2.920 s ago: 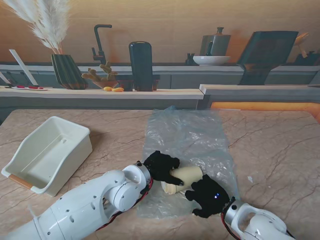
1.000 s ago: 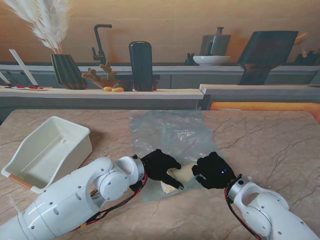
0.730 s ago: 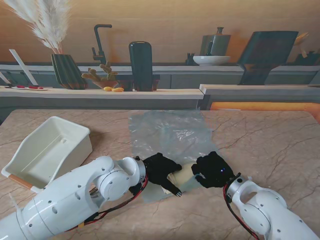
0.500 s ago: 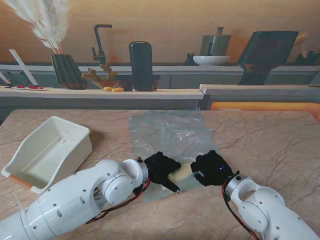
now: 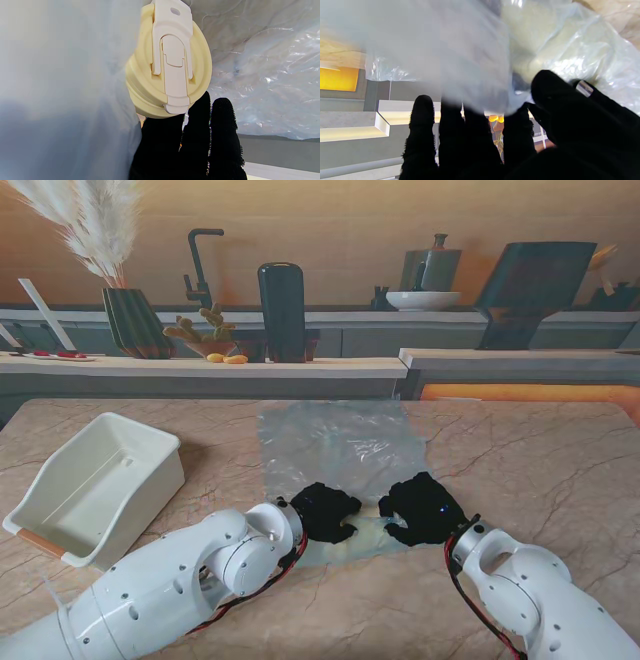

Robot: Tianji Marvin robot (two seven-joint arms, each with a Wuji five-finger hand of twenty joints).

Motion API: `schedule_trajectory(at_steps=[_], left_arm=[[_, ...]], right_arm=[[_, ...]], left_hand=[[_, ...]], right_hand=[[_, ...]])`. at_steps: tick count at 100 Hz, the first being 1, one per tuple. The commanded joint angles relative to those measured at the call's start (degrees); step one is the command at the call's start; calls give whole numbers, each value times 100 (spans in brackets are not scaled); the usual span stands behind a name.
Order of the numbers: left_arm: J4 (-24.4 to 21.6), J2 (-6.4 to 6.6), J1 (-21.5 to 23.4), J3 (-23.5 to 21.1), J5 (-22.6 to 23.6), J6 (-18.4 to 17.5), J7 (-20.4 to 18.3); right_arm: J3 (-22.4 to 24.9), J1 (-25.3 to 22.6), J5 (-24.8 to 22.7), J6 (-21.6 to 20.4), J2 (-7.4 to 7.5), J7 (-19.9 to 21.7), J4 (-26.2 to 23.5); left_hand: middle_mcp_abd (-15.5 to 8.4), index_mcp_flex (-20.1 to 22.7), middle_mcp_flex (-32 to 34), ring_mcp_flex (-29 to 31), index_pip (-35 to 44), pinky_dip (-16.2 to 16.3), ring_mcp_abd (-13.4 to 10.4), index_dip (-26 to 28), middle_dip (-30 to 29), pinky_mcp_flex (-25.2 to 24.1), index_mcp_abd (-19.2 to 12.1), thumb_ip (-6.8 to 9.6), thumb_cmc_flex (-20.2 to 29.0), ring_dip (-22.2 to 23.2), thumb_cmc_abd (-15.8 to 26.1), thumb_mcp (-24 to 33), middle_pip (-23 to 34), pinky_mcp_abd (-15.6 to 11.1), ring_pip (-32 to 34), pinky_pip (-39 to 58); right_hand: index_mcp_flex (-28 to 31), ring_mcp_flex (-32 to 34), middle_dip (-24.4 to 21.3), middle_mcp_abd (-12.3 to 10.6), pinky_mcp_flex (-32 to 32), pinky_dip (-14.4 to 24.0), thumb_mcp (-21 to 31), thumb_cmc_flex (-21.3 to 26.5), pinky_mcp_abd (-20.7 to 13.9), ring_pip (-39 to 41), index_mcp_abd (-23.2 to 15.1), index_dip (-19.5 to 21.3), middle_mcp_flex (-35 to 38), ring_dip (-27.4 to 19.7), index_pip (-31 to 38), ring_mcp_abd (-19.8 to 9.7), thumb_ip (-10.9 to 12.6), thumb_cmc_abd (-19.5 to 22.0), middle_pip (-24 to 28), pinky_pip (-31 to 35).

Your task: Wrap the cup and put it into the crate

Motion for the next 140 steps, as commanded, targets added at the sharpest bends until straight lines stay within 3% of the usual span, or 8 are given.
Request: schedule_trajectory(at_steps=[1, 11, 37, 57, 75, 106, 137, 140], left_arm=[[206, 3, 210, 34, -54, 58, -51], [303, -58, 373, -135, -230, 97, 163], [495, -171, 605, -589, -1376, 168, 152], [621, -219, 660, -754, -1827, 245, 90], [731, -270, 641, -754, -1964, 307, 147], [939, -360, 596, -684, -2047, 443, 324], [1210, -471, 531, -626, -2113, 417, 554], [1233, -486, 537, -631, -2141, 415, 586]], right_arm=[[8, 82, 30, -48, -33, -113, 43], [29, 141, 50, -97, -46, -254, 85], [147, -22, -160, -515, -68, -991, -38], [83, -185, -816, -941, 45, -1561, -159], [-70, -326, -1339, -897, 166, -1809, -260], [-268, -344, -1667, -237, 227, -1259, -314], [-1019, 550, -1168, 82, 198, -604, 422], [-1128, 666, -1119, 117, 200, -522, 527]], left_hand=[[-498, 411, 292, 306, 1457, 165, -225, 396, 208, 43, -1435, 197, 1062, 350, -124, 647, 439, 38, 643, 325], [-515, 356, 275, 316, 1526, 327, -249, 372, 252, 39, -1470, 212, 1212, 577, -99, 667, 462, 70, 864, 519], [-549, -50, -137, 88, 1325, 354, -300, 210, 224, -116, -1463, 111, 1826, 964, -432, 908, 351, -129, 416, 140], [-539, -289, -464, -223, 1132, 121, -396, 78, 169, -257, -1429, 247, 2160, 617, -248, 820, 302, -357, 132, -371], [-530, -457, -614, -324, 1092, -9, -439, 39, 152, -286, -1393, 280, 2336, 444, -82, 749, 302, -456, 105, -470], [-537, -751, -898, -518, 1052, -160, -470, -42, 124, -385, -1335, 262, 2456, 181, -118, 997, 353, -506, 92, -545], [-554, -1010, -1121, -717, 1095, -269, -502, -55, 110, -552, -1326, 236, 2343, 54, -207, 1354, 389, -575, 50, -681], [-553, -1103, -1202, -801, 1066, -295, -495, -88, 103, -607, -1322, 382, 2315, 21, -79, 973, 403, -622, 48, -721]], right_hand=[[-221, -216, 93, 126, -119, 156, -385, -269, 139, -129, -66, 66, -205, 75, -549, 54, 17, 216, -140, -186], [-546, -341, 70, 136, -213, 196, -882, -698, 155, -225, 115, 448, -513, 60, -1652, 39, 148, 713, -254, -357], [-2020, -586, -29, 81, -328, 63, -891, -1364, 94, -433, 284, 476, -1398, -13, -2299, -85, -5, 477, -335, -910], [-2345, -500, -32, -3, -209, 28, -705, -1180, -36, -379, 357, 529, -1556, -14, -2228, -140, -17, 58, -223, -1084], [-2206, -402, -30, -58, -72, 16, -651, -795, -105, -265, 599, 532, -1409, 4, -2116, -121, 26, -142, -93, -1071], [-2116, -447, -127, 197, -93, -29, -536, -810, -93, -210, 1032, 292, -1529, -25, -2457, 44, 81, -361, -162, -1006], [-2129, -462, -122, 290, -186, -115, -406, -926, -10, -210, 1154, 295, -1682, -41, -2641, 130, 32, -432, -116, -1112], [-2132, -459, -118, 303, -180, -126, -395, -936, 6, -197, 1171, 304, -1686, -37, -2647, 133, 28, -432, -96, -1123]])
